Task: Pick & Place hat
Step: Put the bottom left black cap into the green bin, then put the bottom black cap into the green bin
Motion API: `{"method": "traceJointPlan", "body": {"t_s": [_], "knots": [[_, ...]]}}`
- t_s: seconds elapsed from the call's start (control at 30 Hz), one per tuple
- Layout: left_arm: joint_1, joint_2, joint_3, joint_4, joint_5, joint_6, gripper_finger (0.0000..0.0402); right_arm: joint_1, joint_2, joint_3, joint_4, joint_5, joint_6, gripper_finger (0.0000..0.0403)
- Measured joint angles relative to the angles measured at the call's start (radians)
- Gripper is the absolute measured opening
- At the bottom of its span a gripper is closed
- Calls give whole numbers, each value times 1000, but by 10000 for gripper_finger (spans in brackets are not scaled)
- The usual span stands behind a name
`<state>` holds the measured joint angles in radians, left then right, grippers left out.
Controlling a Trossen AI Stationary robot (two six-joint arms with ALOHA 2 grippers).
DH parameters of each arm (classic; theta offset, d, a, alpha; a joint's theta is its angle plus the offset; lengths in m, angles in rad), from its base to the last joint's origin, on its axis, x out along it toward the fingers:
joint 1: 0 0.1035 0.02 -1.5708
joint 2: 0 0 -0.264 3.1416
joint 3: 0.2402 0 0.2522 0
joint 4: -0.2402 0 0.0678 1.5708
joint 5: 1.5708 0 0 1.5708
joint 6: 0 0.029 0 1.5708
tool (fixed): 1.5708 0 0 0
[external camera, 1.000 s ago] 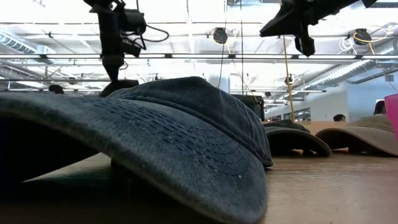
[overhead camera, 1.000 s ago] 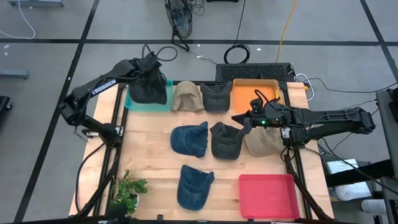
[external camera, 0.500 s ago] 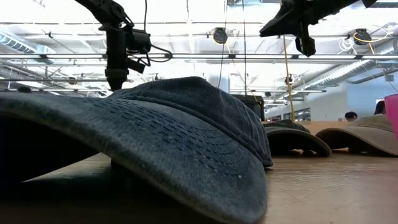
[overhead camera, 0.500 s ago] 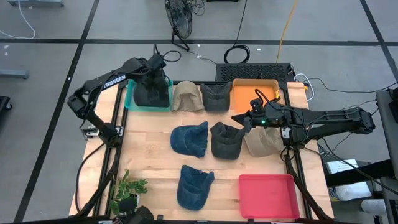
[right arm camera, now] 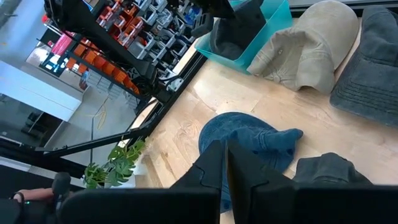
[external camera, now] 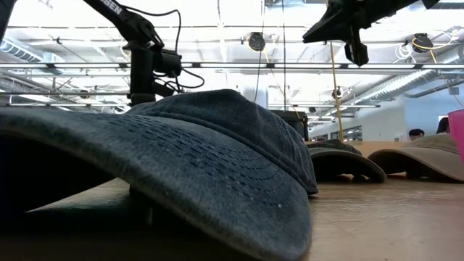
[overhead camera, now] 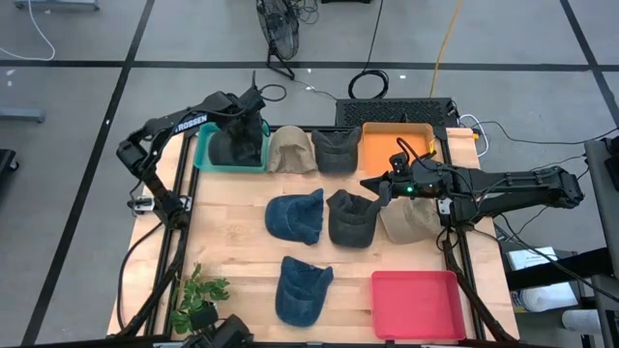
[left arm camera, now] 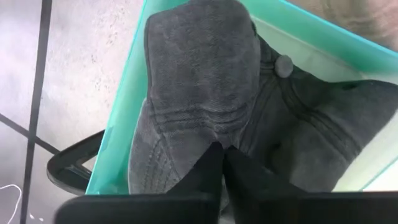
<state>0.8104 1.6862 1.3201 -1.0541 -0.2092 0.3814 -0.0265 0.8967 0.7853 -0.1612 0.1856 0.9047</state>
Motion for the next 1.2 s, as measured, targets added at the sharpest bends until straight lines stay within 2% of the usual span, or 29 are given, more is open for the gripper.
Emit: {"method": "traceJointPlan", "body": {"t_s": [0.23,0.4,0.5,0.6,0.67,0.73,0.83,1.0,1.2], "knots": [[-2,3,0,-4,4,5,88,0,0,0,0,-2,0,0],[0,3,0,-3,-14,12,111,0,0,0,0,-2,2,0],[-1,1,0,-9,-21,-45,116,0,0,0,0,-3,16,0],[-12,-8,0,-15,47,-124,117,0,0,0,0,-3,19,0],[-25,-8,0,-15,128,-159,117,0,0,0,0,-2,19,0],[-45,-8,0,-24,178,-177,117,0,0,0,0,1,19,0],[-80,-8,-1,-37,200,-208,117,0,0,0,0,1,19,0],[-130,-72,-1,2,346,-216,118,0,0,0,0,-3,19,0],[-195,-237,0,36,366,-298,118,-23,1,0,8,-3,4,0]]}}
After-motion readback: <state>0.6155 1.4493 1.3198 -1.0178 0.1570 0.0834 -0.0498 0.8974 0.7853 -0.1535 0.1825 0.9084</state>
